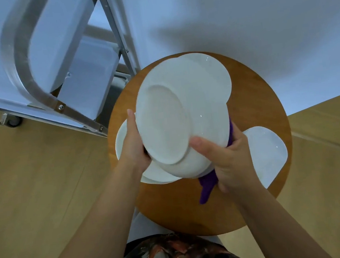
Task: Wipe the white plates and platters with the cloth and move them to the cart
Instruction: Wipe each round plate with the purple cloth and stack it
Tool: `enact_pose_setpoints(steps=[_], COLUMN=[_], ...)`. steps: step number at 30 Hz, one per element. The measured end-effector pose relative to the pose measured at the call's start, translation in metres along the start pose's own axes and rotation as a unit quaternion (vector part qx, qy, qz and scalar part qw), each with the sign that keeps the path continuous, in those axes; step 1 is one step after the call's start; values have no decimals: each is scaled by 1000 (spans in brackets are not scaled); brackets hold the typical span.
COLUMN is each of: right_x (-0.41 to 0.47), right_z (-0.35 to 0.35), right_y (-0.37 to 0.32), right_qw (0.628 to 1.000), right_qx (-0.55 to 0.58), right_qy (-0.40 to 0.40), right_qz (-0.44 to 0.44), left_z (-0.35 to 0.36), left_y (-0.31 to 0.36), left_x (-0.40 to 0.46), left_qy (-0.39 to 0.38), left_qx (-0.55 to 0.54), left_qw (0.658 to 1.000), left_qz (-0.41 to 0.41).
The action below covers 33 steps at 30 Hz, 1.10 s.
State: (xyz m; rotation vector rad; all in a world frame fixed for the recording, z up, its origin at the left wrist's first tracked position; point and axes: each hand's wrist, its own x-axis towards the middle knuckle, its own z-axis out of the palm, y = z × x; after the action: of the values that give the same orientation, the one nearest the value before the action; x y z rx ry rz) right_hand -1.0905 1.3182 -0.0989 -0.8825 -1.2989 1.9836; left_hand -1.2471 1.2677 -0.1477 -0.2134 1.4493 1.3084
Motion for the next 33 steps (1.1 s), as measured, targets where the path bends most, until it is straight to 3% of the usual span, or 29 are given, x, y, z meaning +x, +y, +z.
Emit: enact_pose_setpoints(steps=[4, 7, 9, 11, 13, 16, 18, 20, 22, 24, 26, 29, 33], right_x=[0, 0, 0, 4, 12, 24, 31, 39, 49, 58, 67, 76, 77], right_z=[-23, -40, -45, -40, -30, -3, 13, 17, 13, 8, 3, -6, -7], right_y=[6, 9, 17, 19, 10, -5, -9, -7, -9, -16, -21, -20, -15], right_qw=[996, 971, 932, 928, 944, 984, 973, 885, 783, 735, 713, 732, 819], right_qx=[7, -199, -298, -184, -61, -77, -215, -440, -587, -630, -634, -594, -493], right_qy=[41, 48, 155, 287, 313, 149, -8, -115, -152, -175, -191, -177, -110], right_qz=[83, 125, 139, 152, 89, -61, -86, -96, -139, -181, -229, -282, -272], left_z=[-9, -15, -18, -19, -16, -7, -1, 2, 1, 0, 0, 2, 4], left_y=[1, 12, 19, 24, 25, 24, 25, 26, 25, 23, 22, 21, 23], left_x=[0, -1, -2, -3, -5, -9, -13, -16, -18, -21, -24, -25, -26], left_qy=[69, 160, 185, 203, 213, 211, 197, 176, 163, 144, 122, 98, 109], left_qx=[-33, 33, 74, 87, 98, 153, 196, 247, 288, 317, 328, 302, 287], left_qw=[997, 983, 972, 965, 960, 941, 921, 898, 877, 863, 859, 874, 879], left_qz=[16, 80, 121, 138, 153, 214, 274, 320, 348, 365, 372, 368, 365])
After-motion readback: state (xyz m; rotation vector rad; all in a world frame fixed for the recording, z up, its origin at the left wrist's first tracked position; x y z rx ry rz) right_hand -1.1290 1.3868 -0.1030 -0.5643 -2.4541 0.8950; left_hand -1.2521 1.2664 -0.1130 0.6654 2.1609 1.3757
